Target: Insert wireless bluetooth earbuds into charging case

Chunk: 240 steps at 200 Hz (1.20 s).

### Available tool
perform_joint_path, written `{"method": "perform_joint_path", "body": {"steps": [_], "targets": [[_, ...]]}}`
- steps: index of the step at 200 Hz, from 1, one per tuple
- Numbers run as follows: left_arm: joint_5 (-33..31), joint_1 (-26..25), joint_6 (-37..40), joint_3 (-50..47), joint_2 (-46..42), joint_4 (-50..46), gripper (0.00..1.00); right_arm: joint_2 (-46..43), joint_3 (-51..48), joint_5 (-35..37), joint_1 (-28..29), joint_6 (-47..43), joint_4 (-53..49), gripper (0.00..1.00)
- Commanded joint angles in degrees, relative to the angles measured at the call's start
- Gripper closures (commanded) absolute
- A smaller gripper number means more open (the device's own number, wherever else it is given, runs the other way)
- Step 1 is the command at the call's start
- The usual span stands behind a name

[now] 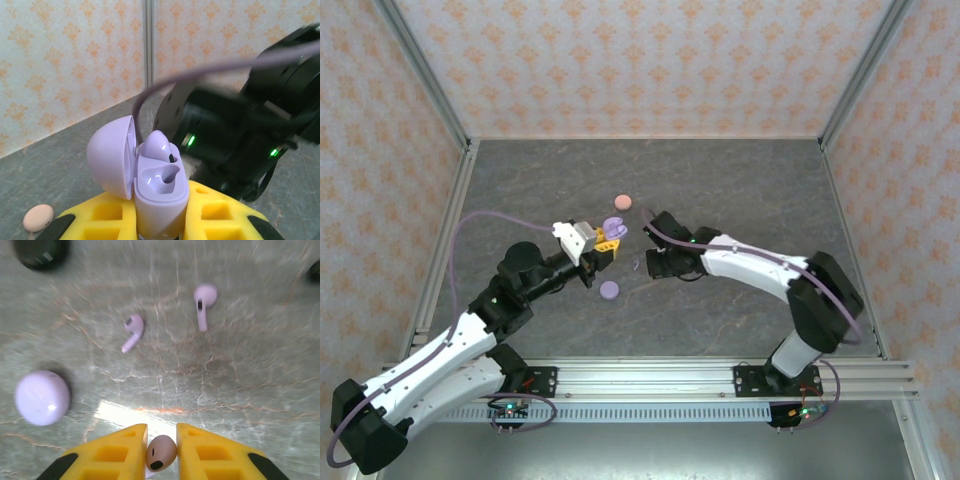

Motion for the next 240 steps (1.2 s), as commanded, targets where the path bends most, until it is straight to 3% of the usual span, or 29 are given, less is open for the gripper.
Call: {"method": "perform_joint_path", "body": {"steps": [1, 44, 94, 152, 240], "targets": [[1.48, -0.34, -3.28, -0.94, 1.20, 6.02, 1.00, -7.94, -0.56, 4.27, -1.12, -4.22, -0.02, 0.79], [4.01, -0.34, -7.21, 0.29, 5.85, 10.38, 1.00, -20.69, 0.16, 4.42, -1.78, -13.58, 3.25, 0.78], [7.80, -0.34, -8.47, 3.57, 12.13, 12.40, 1.00, -29.98, 2.51, -1.18, -1.66, -25.86, 9.00, 0.78], [10.84, -0.34, -10.38, 5.00, 16.36, 15.99, 1.00, -28.20, 5.99, -5.44, 1.61, -33.18, 11.27, 0.79], [11.33, -0.34, -10.40, 5.44, 16.31, 14.94, 1.00, -22.18, 10.05, -5.77, 3.90, -39.36, 10.83, 0.79]]}}
